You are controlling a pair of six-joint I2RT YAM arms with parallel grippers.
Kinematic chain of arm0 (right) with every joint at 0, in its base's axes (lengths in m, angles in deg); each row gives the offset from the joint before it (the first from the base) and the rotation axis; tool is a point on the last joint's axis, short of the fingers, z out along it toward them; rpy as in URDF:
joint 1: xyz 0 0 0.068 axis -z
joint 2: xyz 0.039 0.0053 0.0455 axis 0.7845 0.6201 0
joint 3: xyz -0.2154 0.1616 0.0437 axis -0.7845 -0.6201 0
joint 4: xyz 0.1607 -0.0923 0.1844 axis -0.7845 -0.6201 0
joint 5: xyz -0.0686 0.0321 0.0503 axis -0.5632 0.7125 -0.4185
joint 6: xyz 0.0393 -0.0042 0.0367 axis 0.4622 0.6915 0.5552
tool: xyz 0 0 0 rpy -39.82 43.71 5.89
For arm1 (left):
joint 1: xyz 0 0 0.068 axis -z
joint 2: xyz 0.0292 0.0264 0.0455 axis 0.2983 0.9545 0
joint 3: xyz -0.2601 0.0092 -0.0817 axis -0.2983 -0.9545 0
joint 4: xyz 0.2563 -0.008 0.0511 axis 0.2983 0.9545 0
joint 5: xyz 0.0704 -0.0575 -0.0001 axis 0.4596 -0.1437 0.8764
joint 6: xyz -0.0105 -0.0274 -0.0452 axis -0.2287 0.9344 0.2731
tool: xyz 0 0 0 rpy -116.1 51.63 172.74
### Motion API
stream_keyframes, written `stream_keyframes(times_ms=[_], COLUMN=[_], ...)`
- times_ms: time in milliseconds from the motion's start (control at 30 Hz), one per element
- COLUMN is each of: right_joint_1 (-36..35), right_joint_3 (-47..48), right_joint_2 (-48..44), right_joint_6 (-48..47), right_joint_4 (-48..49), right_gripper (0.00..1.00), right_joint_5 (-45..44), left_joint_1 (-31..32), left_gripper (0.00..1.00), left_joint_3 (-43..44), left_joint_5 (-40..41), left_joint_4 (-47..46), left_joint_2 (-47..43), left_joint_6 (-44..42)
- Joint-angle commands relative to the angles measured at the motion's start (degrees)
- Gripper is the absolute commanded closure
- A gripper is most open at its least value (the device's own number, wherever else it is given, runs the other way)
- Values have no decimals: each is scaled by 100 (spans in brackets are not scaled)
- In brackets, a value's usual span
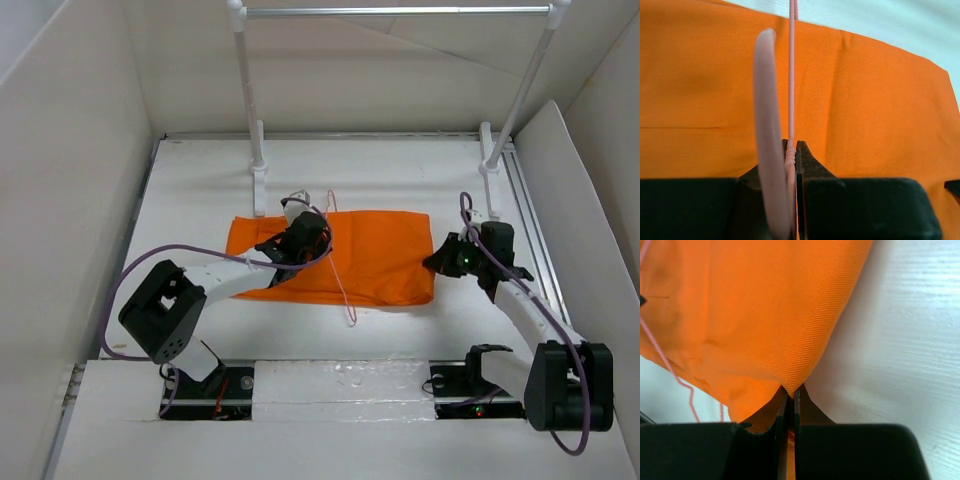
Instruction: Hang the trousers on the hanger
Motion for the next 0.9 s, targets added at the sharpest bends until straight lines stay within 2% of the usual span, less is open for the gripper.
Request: stream_keyframes(times_ms=[0, 67, 233, 500, 667, 700, 733, 767, 800, 833, 867], right_joint_1=[122, 245, 184, 184, 184, 132, 131, 70, 70, 0, -131], right_joint_3=[314, 342, 394, 280, 341, 420, 569, 570, 805, 973, 1157], right_joint_2=[259, 460, 751, 1278, 1305, 1297, 1262, 1218, 1139, 1008, 728], right_joint_6=[-372, -382, -311, -434, -408, -434, -521, -600, -688, -802, -1012], right_joint_4=[41, 145, 410, 673, 639, 577, 351, 166, -28, -282, -798], right_gripper=[100, 100, 100, 100, 100, 96, 68, 67, 59, 44, 39], right_joint_5=[162, 170, 233, 39, -40, -57, -136, -137, -172, -276, -321], left_joint_1=[97, 228, 282, 457, 457, 457, 457, 457, 457, 457, 457], left_gripper=[100, 100, 100, 100, 100, 100, 100, 100, 100, 100, 100], left_joint_3=[-83, 74, 312, 945, 1024, 1033, 1120, 1208, 1331, 1480, 1786], left_joint_5=[265, 492, 441, 652, 556, 512, 477, 511, 520, 520, 529], left_joint_4=[549, 707, 673, 883, 910, 910, 954, 954, 1224, 1313, 1410], left_joint_2=[-174, -131, -130, 72, 2, -59, -138, -174, -235, -297, -463], left_joint_6=[-814, -1105, -1307, -2194, -2073, -2003, -1785, -1782, -1721, -1695, -1686])
